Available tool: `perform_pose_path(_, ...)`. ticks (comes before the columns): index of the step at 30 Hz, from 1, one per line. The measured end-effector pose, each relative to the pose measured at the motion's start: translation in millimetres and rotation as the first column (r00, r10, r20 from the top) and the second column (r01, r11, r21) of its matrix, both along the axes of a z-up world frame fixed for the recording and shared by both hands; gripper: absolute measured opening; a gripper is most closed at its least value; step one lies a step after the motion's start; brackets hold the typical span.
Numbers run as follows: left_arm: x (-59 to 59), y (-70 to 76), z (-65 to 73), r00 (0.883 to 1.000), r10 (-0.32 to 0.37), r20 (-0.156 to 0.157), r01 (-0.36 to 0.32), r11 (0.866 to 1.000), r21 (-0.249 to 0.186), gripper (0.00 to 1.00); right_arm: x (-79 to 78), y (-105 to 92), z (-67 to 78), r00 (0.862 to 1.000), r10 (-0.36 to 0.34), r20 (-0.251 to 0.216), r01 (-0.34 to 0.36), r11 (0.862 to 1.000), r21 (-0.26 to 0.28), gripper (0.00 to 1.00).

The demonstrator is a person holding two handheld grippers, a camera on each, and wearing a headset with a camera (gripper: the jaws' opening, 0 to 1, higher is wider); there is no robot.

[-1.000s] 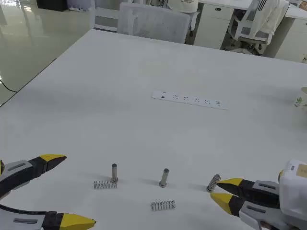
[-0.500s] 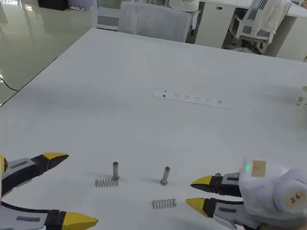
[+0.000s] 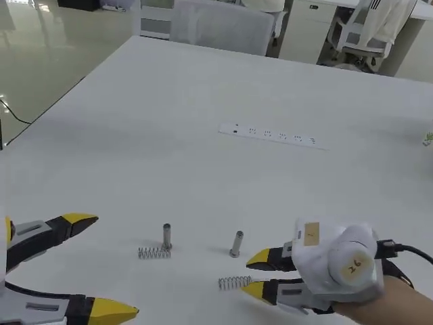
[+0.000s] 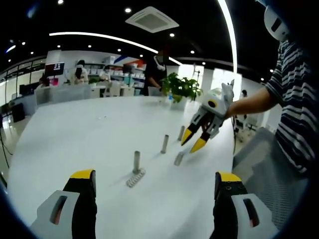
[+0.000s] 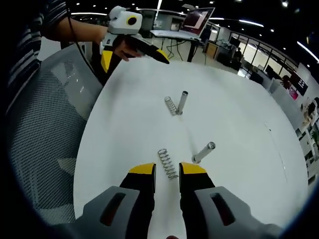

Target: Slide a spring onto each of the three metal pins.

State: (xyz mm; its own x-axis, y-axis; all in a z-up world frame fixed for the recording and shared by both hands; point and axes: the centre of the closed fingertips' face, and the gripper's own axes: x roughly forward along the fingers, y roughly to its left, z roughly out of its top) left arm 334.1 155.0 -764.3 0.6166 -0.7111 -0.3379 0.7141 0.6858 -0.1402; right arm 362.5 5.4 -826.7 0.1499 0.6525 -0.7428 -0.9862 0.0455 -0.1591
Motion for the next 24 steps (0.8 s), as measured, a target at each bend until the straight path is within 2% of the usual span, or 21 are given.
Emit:
perform_pose_path(3, -0.7, 0.3, -1.0, 1.0, 0.0, -0.002, 0.0, 1.0, 0.004, 0.96, 0.5, 1.2, -8.9, 0.999, 0.039, 0.02, -0.038, 0.998, -0.049, 0.16)
perform_pose_path(8, -2.1, 0.1, -1.0, 1.0, 0.005, -0.004, -0.005, 1.0, 0.001, 0.96, 2.6, 2.1, -22.5, 0.998, 0.062, 0.018, -0.06, 0.994, -0.096, 0.14)
perform_pose_path(15, -4.8, 1.0, 0.9, 1.0, 0.006, -0.005, -0.006, 1.0, -0.005, 0.96, 3.5, -0.8, -33.1, 0.996, 0.088, 0.018, -0.085, 0.986, -0.141, 0.08)
perform_pose_path(24, -7.8, -0.4, -1.2, 1.0, -0.005, -0.012, 0.005, 1.0, 0.003, 0.95, 4.6, 0.3, -31.4, 0.998, 0.067, -0.006, -0.067, 0.99, -0.124, 0.08)
